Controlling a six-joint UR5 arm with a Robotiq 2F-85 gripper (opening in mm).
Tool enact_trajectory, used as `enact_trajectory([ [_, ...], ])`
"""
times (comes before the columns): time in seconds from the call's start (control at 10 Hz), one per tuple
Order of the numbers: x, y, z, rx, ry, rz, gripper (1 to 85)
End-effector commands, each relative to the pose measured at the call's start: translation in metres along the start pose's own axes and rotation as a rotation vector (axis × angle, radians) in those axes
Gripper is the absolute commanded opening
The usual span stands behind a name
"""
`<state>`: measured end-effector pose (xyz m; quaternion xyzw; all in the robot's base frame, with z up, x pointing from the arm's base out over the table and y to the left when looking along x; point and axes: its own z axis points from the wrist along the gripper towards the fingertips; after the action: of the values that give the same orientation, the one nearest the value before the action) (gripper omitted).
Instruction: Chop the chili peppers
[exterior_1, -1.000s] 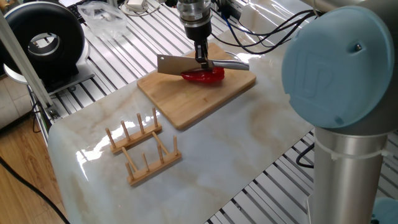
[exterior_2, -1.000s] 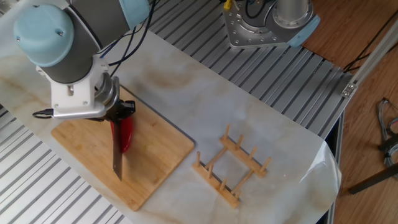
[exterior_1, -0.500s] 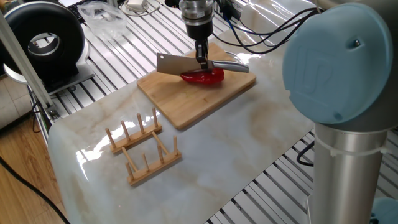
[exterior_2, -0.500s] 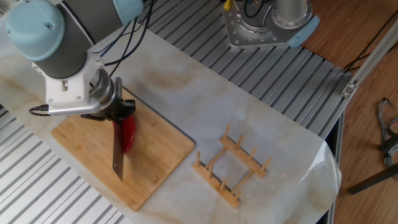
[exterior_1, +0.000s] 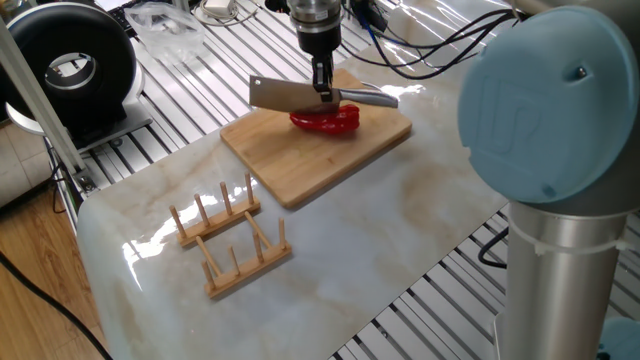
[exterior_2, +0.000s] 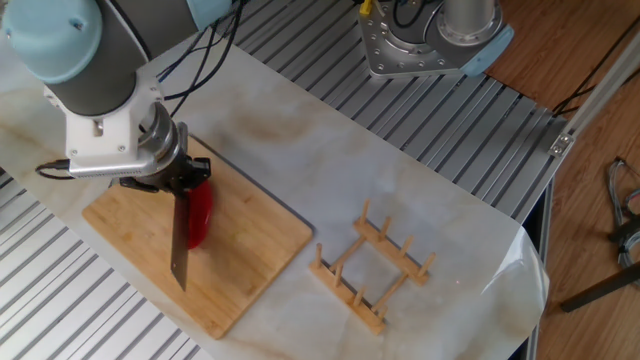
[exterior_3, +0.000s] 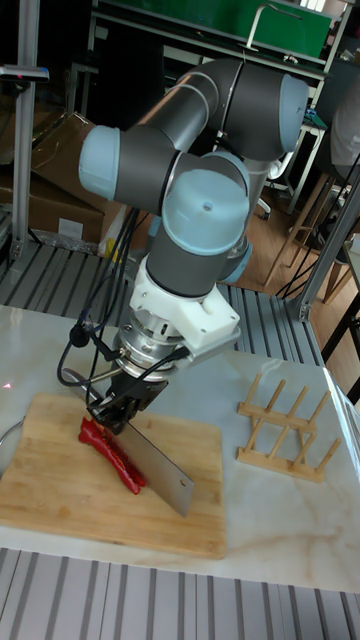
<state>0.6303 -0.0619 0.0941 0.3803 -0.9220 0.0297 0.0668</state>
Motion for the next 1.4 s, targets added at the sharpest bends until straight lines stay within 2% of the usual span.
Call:
enact_trajectory([
  [0.0, 0.007, -0.016, -0.002, 0.057, 0.021, 0.002, 1.3],
  [0.2, 0.011, -0.019, 0.005, 0.061, 0.032, 0.002, 1.3],
  [0.4, 0.011, -0.013, 0.005, 0.039, 0.028, 0.004, 1.3],
  [1.0, 0.006, 0.011, -0.01, -0.041, 0.008, 0.021, 1.3],
  [1.3, -0.003, 0.025, -0.005, -0.089, -0.008, 0.05, 1.3],
])
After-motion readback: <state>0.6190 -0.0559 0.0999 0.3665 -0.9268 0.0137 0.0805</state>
